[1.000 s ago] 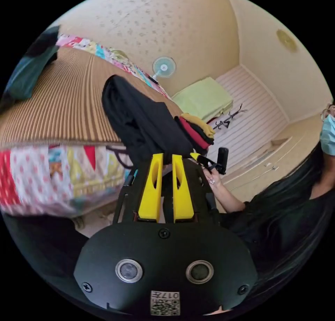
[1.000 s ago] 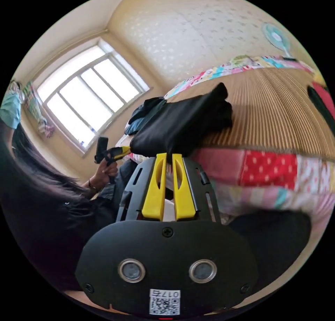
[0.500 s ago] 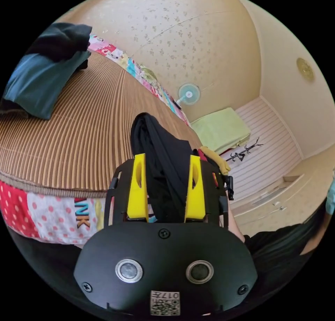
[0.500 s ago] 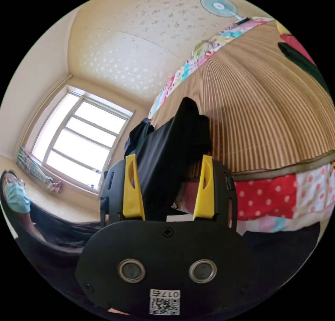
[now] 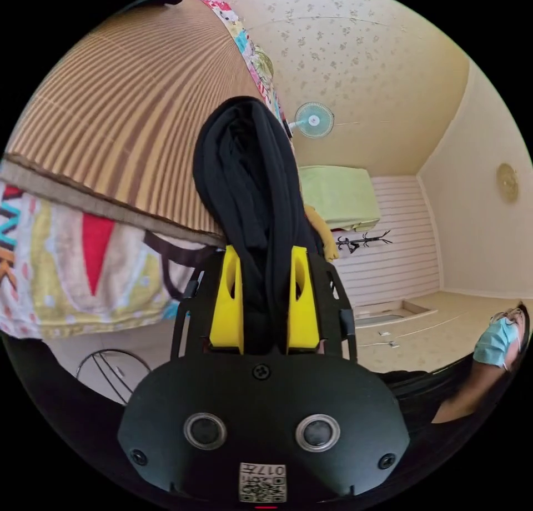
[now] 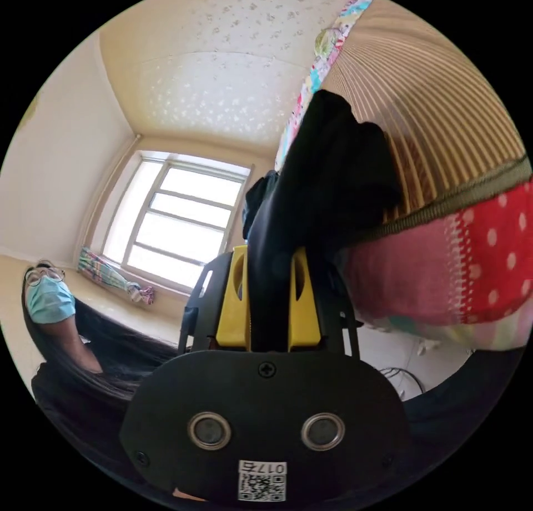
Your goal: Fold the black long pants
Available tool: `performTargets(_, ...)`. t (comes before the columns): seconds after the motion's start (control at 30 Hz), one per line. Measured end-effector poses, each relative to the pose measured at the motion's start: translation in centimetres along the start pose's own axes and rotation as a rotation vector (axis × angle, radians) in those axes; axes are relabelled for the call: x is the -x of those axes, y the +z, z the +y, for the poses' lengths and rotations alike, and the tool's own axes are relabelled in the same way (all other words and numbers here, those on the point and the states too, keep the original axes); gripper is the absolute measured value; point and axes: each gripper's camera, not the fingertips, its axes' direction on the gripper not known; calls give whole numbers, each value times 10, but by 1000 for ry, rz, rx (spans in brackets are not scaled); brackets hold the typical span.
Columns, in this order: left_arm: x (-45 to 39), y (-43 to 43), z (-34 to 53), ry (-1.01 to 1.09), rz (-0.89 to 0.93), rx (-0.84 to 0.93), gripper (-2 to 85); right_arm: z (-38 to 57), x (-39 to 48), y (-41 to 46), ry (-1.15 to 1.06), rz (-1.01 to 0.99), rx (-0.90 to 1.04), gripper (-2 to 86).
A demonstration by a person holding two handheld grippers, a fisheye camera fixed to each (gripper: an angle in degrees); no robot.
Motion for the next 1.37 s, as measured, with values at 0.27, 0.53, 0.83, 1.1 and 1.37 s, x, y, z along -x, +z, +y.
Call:
performTargets(0.27,-71,157,-64,128,28,139,124,-82,54,-95,-211,305,-71,96)
performTargets(0.53,-98,323,-43,258,-118,251,153,-78,75,-176,99,1142,-268,132)
performTargets(0.83,-96,176,79,531,-319,26,62,40,73,16,-208,1088,-443,111)
performTargets(1.1,-73,13,142,460,-577,-167,65,38,16,277,-526,1135,21,118)
performTargets(1.37,-122,-109,74,461,-741,-419,101,73,-34,312,-616,1145,-31,123)
